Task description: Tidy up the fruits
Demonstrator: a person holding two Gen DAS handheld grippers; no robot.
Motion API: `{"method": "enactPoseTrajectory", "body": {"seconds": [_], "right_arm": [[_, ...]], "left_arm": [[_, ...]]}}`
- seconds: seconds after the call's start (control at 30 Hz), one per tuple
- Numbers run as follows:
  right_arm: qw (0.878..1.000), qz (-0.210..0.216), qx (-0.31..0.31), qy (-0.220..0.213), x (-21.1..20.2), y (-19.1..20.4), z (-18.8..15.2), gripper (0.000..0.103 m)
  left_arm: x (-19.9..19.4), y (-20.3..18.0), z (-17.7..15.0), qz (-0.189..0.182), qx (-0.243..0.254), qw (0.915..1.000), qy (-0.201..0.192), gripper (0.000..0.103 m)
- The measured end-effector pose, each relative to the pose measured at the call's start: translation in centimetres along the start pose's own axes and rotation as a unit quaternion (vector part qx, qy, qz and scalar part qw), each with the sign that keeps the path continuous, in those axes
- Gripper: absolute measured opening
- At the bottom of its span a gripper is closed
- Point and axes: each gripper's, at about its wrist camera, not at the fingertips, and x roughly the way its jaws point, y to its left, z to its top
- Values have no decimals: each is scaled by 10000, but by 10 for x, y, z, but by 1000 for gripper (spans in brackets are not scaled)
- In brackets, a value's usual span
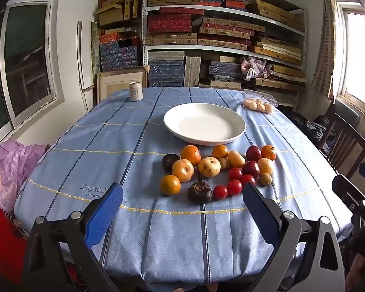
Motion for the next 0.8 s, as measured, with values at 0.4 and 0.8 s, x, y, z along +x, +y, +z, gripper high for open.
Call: {"method": "enactPoseTrajectory", "body": {"seconds": [0.4, 0.8], "right_arm": [[10000, 8, 20, 57, 0, -1, 0, 99], [10000, 16, 24, 72, 1, 0, 1, 99]], "left_arm": [[0, 4, -2, 71, 63, 9999, 62, 99], [5, 3, -3, 102, 67, 9998, 135, 99]]}}
